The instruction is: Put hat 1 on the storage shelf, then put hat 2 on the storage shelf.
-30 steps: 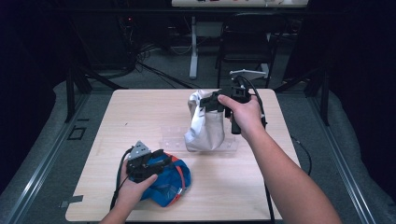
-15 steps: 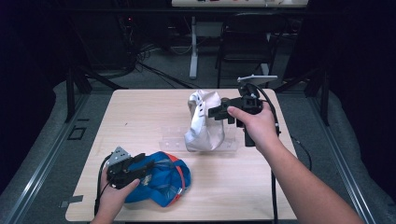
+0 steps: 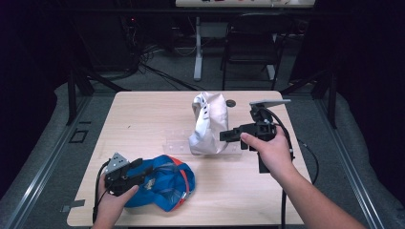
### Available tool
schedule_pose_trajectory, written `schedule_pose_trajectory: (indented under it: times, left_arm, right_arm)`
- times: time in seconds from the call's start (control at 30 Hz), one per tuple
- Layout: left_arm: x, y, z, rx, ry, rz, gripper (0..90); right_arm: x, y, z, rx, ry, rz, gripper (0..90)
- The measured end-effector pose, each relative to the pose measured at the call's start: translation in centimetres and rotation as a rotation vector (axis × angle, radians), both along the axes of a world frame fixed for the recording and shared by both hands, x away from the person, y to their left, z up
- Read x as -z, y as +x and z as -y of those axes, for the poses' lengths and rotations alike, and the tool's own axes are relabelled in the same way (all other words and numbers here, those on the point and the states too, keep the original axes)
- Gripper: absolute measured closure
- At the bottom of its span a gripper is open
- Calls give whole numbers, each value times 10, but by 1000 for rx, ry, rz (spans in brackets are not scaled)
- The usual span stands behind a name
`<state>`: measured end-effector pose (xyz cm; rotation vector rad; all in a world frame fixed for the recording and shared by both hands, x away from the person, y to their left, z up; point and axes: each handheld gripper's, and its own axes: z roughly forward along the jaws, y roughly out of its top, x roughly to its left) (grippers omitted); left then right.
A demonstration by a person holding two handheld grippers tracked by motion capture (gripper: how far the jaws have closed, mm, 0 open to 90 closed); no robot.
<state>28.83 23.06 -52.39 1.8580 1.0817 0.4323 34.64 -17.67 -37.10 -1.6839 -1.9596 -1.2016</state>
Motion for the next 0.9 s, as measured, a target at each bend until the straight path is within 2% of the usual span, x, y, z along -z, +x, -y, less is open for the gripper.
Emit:
schedule_pose_trajectory:
  times: [0.07, 0.13, 0.17, 0.47, 0.6, 0.67, 0.77, 0.8, 0.9]
  left_arm:
    - [0, 0, -1, 3, 4, -3, 465]
    - [1, 0, -1, -3, 1, 3, 464]
    - [1, 0, -1, -2, 1, 4, 464]
    - [5, 2, -2, -5, 13, -9, 465]
    - [7, 3, -2, -3, 18, -15, 465]
    - [7, 4, -3, -6, 14, -15, 465]
    - [8, 4, -3, -11, 11, -16, 465]
    - [8, 4, -3, -7, 16, -17, 465]
    - [8, 4, -4, -8, 18, -15, 464]
  right_arm:
    - [3, -2, 1, -5, 4, -4, 638]
    - [15, -7, 3, -7, -3, -2, 637]
    - [15, -7, 3, -7, -3, -2, 637]
    - [46, -19, 7, -13, -36, 8, 628]
    - [62, -23, 3, -8, -47, 18, 628]
    - [72, -23, 1, -14, -36, 10, 628]
    - [92, -25, -6, -33, -41, 11, 616]
    - [92, -25, -6, -33, -41, 11, 616]
    - [105, -26, -12, -32, -42, 9, 614]
